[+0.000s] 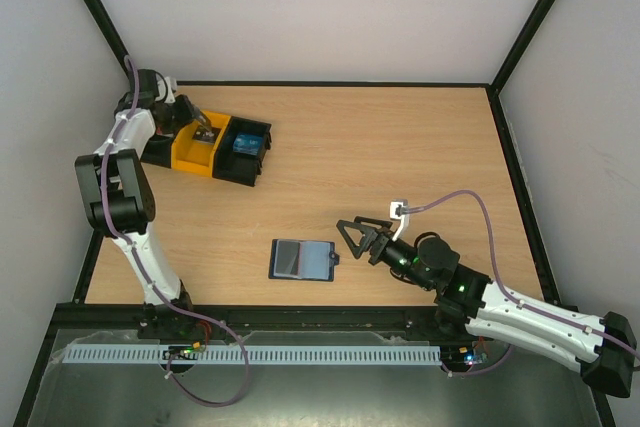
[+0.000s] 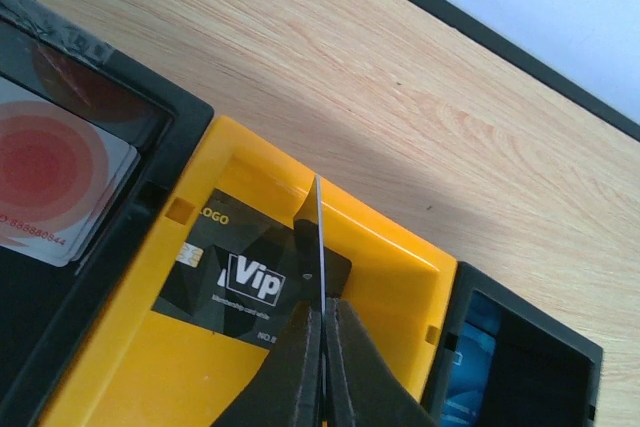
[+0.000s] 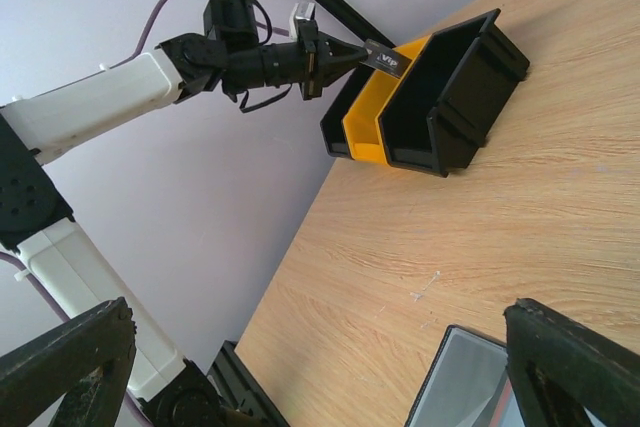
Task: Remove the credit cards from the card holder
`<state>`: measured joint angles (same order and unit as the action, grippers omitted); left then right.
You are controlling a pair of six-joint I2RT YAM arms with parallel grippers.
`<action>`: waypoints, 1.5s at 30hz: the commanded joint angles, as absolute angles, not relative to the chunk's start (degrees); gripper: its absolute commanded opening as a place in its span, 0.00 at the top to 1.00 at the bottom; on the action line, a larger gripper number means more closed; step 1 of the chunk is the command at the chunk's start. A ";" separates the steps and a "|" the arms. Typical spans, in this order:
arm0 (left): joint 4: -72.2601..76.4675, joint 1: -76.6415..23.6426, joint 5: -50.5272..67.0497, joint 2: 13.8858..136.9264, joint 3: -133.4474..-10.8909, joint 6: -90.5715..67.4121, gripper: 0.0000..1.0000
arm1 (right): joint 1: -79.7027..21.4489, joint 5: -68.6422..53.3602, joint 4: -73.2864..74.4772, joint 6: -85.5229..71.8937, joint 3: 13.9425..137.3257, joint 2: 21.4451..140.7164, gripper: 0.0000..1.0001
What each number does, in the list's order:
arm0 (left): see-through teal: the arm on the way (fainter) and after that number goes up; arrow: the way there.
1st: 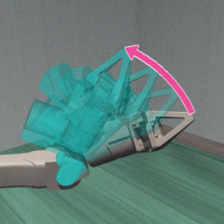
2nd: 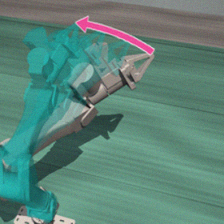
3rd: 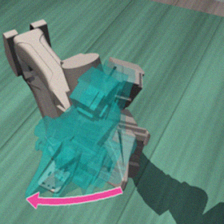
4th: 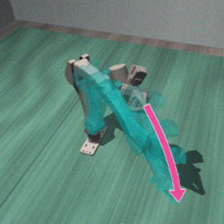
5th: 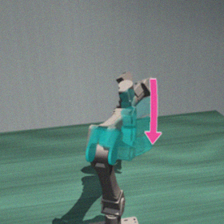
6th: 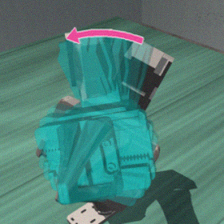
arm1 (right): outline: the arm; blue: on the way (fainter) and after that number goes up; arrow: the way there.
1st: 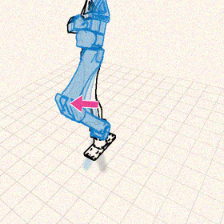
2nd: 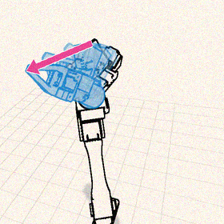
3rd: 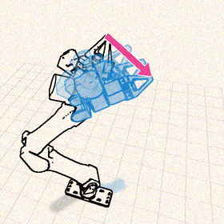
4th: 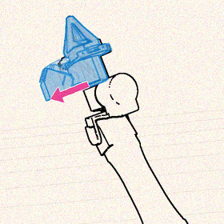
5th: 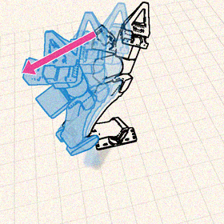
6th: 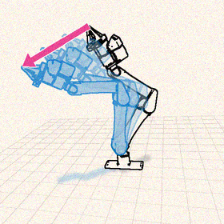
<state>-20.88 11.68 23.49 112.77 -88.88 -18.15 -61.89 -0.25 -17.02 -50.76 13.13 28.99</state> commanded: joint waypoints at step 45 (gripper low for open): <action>-23.45 8.02 24.25 123.87 -99.67 -8.55 0.97 | -62.08 4.35 -13.97 -49.04 13.64 27.15 0.02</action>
<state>-22.87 8.40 22.55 122.39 -97.54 -10.09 -61.89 2.66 -15.27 -50.13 13.34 28.27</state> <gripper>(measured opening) 0.029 0.977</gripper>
